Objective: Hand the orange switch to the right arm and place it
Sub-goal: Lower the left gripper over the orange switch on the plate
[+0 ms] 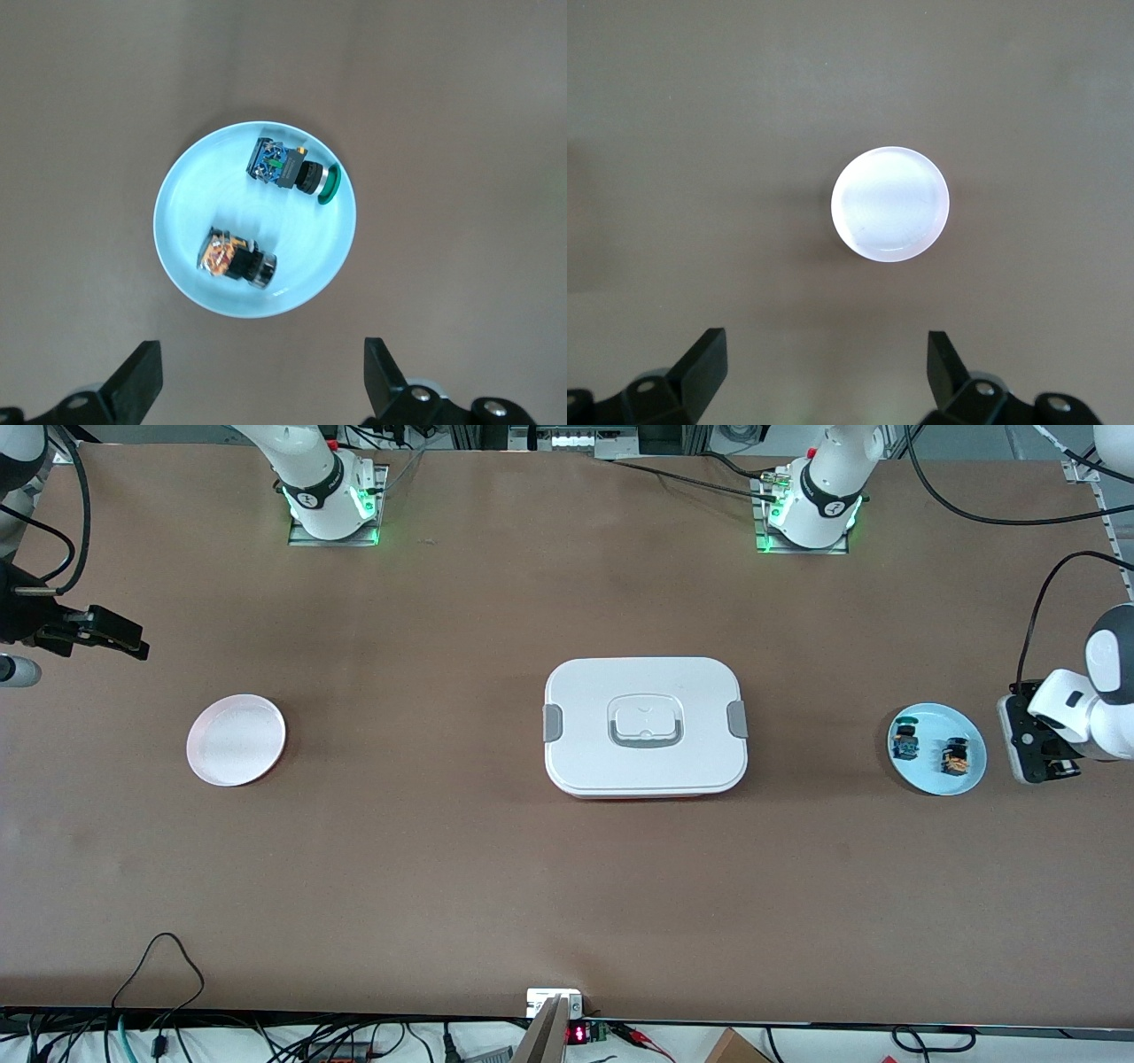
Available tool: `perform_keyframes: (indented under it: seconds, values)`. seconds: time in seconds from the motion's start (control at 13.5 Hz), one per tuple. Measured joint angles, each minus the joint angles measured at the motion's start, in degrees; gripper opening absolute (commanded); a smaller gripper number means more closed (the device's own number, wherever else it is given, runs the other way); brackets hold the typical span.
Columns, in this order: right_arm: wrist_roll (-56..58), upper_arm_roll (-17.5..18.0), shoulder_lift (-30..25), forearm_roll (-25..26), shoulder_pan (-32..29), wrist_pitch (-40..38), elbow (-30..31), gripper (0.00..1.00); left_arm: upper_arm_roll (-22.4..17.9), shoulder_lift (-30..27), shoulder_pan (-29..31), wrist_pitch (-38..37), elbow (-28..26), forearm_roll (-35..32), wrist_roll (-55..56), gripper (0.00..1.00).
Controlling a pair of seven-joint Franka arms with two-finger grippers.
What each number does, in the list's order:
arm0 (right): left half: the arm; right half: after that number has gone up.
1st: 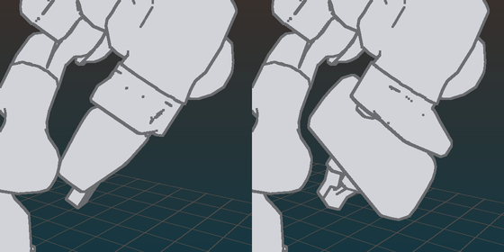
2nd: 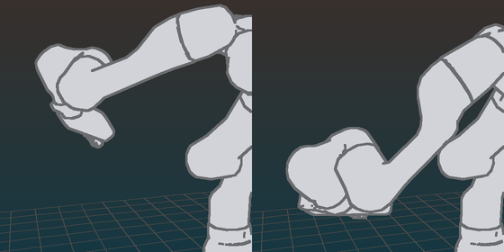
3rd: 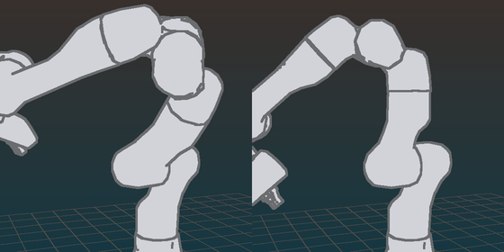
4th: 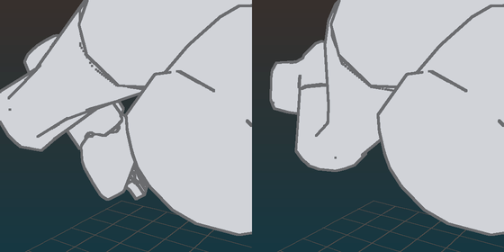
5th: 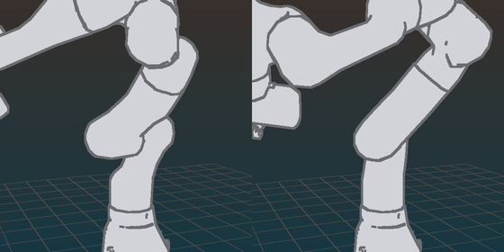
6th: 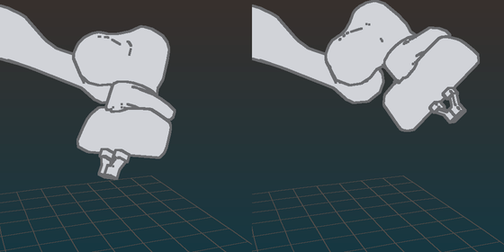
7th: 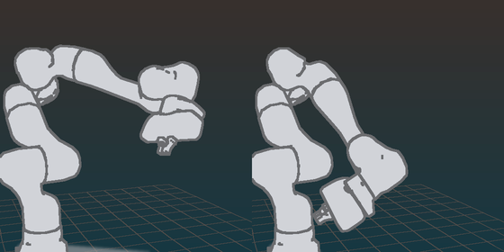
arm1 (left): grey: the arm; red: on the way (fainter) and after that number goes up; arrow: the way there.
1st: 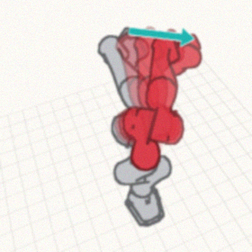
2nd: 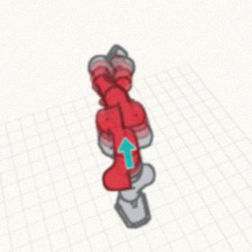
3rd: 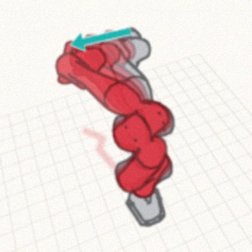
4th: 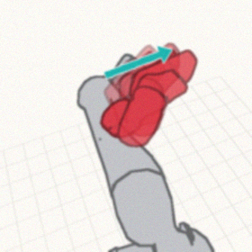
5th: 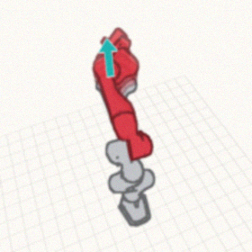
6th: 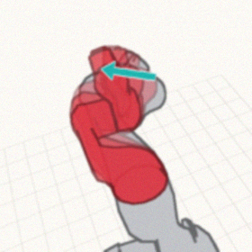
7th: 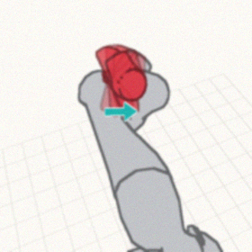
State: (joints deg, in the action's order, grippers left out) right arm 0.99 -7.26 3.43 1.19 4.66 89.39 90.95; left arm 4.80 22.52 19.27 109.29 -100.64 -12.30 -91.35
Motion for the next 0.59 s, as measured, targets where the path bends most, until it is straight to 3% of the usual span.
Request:
perform_keyframes:
  seconds: [0.37, 0.59]
  values:
    - [0.00, 0.00, 0.00, 0.00, 0.00, -0.02, -0.01, 1.00, 0.28, 0.04, 3.12, 14.19, -9.67, 0.03, -14.55, 1.00]
    - [0.00, 0.18, 0.00, -0.01, 0.06, -0.02, -0.01, 1.00, 0.48, 0.66, 3.77, 18.88, -13.45, 0.06, -19.07, 1.00]
